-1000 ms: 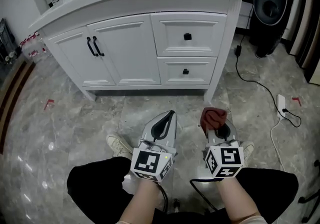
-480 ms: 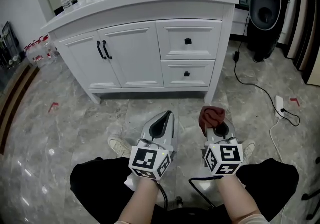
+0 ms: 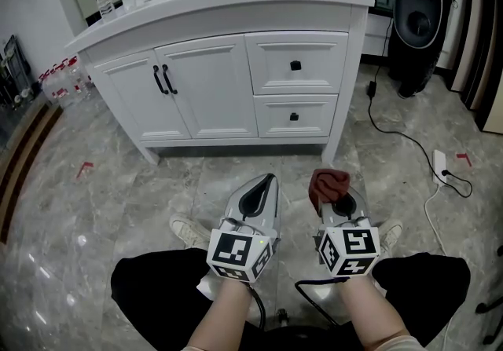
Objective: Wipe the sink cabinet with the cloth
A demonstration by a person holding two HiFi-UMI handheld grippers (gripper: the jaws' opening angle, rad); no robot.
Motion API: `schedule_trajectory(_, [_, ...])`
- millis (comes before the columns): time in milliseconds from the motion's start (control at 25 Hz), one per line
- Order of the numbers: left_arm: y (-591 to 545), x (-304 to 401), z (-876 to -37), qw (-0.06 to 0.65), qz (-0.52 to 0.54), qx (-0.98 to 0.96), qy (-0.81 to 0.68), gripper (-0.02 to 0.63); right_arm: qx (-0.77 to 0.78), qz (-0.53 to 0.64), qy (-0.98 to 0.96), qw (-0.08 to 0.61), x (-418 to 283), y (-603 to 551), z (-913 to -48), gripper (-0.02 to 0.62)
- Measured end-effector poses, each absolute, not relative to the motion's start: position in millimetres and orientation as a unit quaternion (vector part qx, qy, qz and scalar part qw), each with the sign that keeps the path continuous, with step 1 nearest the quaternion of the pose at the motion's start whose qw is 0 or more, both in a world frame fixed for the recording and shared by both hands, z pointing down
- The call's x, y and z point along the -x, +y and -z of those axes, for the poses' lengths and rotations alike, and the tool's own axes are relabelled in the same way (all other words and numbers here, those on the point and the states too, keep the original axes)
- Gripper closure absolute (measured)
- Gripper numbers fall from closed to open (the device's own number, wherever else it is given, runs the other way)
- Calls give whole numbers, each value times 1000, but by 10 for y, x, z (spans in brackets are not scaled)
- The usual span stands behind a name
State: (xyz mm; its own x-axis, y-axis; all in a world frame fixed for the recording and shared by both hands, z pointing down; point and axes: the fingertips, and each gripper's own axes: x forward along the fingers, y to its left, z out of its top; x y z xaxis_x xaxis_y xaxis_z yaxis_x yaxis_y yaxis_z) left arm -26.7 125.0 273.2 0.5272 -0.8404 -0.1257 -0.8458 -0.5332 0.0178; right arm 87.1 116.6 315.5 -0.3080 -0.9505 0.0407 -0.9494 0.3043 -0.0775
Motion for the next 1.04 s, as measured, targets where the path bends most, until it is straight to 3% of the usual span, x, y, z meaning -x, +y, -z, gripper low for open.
schedule_trajectory(1040, [1277,220,-2773,-4,-66,874,481,606,587,57,808,3,-927,1212,-3214,520])
